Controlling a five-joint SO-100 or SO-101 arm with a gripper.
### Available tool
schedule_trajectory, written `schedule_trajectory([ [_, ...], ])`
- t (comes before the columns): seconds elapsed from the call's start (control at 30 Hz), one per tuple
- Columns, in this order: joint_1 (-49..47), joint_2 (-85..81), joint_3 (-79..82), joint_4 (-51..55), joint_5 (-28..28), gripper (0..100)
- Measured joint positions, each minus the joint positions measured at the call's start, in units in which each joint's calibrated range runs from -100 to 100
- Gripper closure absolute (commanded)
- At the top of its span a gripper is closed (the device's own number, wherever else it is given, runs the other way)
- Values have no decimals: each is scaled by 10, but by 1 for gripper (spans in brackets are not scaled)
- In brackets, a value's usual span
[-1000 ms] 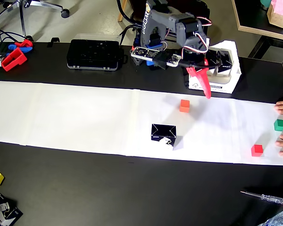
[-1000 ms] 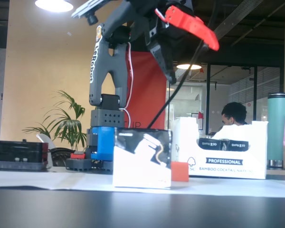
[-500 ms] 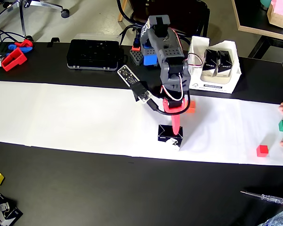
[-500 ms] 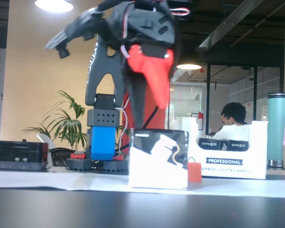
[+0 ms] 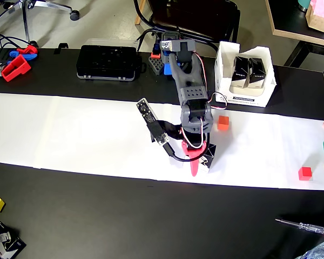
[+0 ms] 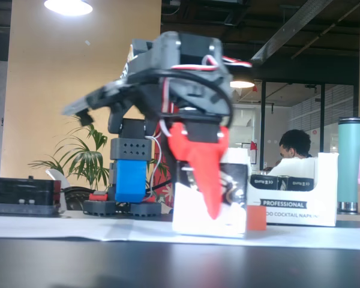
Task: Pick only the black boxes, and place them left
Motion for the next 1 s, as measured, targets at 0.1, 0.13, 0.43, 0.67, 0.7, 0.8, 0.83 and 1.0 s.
schedule_trajectory([
  [0.1,-25,0,0,-3,0,86],
  [0.13,-31,0,0,-5,0,86],
  [0.43,-81,-74,19,14,73,86],
  [0.67,-217,-385,169,14,161,86],
  [0.7,-250,-418,170,15,161,86],
  [0.8,-339,-486,171,16,159,86],
  [0.83,-371,-503,171,16,159,86],
  [1.0,-533,-544,171,66,161,86],
])
